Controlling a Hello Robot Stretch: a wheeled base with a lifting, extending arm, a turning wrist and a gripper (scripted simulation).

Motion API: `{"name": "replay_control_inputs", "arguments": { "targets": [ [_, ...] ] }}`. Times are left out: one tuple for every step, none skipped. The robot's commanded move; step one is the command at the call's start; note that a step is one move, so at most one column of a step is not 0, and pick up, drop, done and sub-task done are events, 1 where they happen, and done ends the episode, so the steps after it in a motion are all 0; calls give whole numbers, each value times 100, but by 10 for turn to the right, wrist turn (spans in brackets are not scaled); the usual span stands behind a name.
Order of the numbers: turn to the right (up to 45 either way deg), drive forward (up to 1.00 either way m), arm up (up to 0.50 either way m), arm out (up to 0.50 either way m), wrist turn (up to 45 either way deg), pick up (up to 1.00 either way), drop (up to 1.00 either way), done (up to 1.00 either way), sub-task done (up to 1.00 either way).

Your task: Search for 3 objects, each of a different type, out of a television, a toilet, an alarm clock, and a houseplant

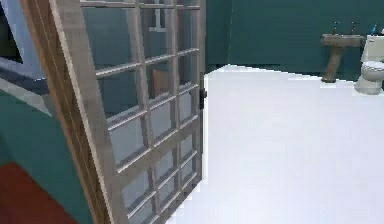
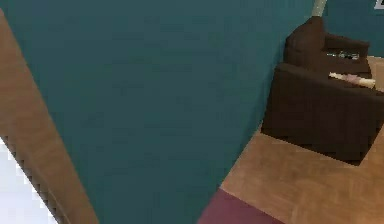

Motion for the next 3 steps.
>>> {"name": "replay_control_inputs", "arguments": {
  "targets": [
    [60, 0, 0, 0, 0, 0, 0, 0, 0],
    [0, 70, 0, 0, 0, 0, 0, 0, 0],
    [360, 0, 0, 0, 0, 0, 0, 0, 0]
  ]
}}
